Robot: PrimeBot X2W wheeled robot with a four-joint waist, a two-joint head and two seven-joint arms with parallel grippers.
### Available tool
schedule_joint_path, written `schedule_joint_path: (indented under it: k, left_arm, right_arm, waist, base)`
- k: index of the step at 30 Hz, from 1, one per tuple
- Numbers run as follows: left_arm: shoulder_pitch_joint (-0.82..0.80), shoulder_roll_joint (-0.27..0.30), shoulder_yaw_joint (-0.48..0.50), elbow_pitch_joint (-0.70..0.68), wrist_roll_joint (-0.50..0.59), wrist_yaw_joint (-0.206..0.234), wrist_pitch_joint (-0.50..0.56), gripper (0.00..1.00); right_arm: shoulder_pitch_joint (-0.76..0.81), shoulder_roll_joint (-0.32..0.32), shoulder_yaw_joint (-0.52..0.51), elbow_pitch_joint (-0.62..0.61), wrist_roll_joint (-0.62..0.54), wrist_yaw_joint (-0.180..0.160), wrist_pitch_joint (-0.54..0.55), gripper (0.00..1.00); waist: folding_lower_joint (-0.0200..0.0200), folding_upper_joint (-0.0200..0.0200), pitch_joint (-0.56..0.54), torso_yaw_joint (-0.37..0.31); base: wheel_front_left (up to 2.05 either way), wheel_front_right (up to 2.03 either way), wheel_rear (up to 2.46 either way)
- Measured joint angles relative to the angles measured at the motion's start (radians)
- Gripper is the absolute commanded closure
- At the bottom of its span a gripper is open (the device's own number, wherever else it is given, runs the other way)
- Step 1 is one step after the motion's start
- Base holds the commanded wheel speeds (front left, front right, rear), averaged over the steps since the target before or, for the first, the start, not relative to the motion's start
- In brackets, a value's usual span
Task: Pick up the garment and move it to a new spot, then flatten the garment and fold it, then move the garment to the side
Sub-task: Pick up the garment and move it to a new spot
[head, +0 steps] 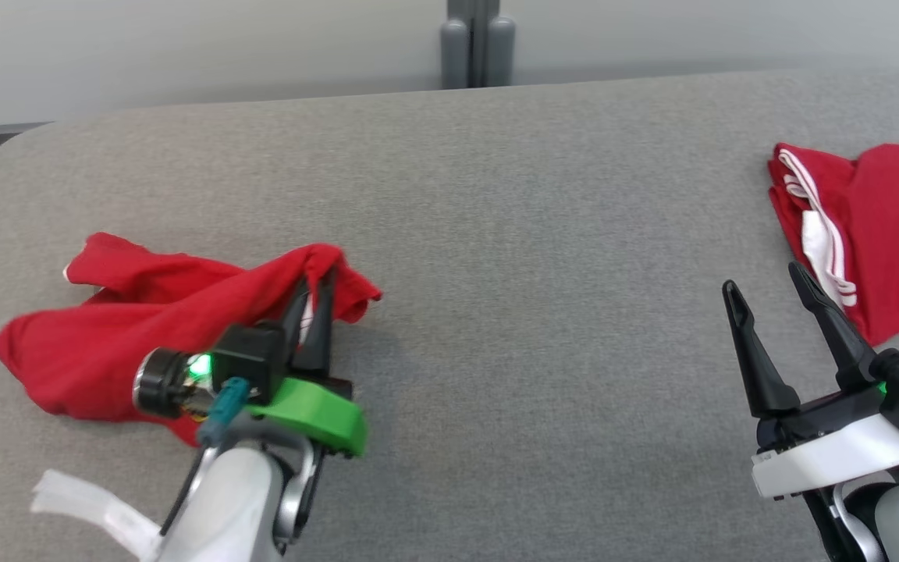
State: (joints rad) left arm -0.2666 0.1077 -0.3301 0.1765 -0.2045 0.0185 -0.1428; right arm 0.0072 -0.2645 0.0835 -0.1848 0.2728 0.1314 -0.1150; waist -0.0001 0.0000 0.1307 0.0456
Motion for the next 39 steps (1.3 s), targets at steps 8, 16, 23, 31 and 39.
schedule_joint_path:
  k: [8, 16, 23, 31, 39]
  left_arm:
    - [-0.180, -0.054, -0.206, 0.104, 0.010, -0.068, -0.001, 1.00]
    - [-0.270, -0.061, -0.396, 0.223, -0.076, -0.071, -0.015, 1.00]
    - [-0.308, -0.060, -0.447, 0.258, -0.093, -0.017, -0.089, 0.00]
    - [-0.261, -0.034, -0.345, 0.147, -0.097, 0.073, -0.118, 0.00]
    - [-0.091, 0.064, -0.131, -0.003, -0.109, 0.184, -0.120, 0.00]
  right_arm:
    - [-0.047, 0.020, -0.001, 0.045, 0.024, 0.000, -0.052, 0.00]
    - [-0.080, 0.044, 0.005, 0.101, 0.043, 0.000, -0.100, 0.00]
    - [-0.084, 0.051, 0.006, 0.130, 0.042, 0.000, -0.117, 0.00]
    - [-0.063, 0.034, -0.008, 0.125, 0.031, 0.000, -0.105, 0.00]
    - [-0.021, 0.027, -0.017, 0.096, 0.022, 0.000, -0.063, 0.00]
  waist:
    - [0.0000, 0.0000, 0.063, -0.150]
    - [0.0000, 0.0000, 0.152, -0.279]
    - [0.0000, 0.0001, 0.200, -0.324]
    - [0.0000, 0.0000, 0.164, -0.293]
    - [0.0001, 0.0000, 0.093, -0.194]
  base:
    - [0.00, 0.00, 0.00]
    - [0.00, 0.00, 0.00]
    - [0.00, 0.00, 0.00]
    - [0.00, 0.00, 0.00]
    - [0.00, 0.00, 0.00]
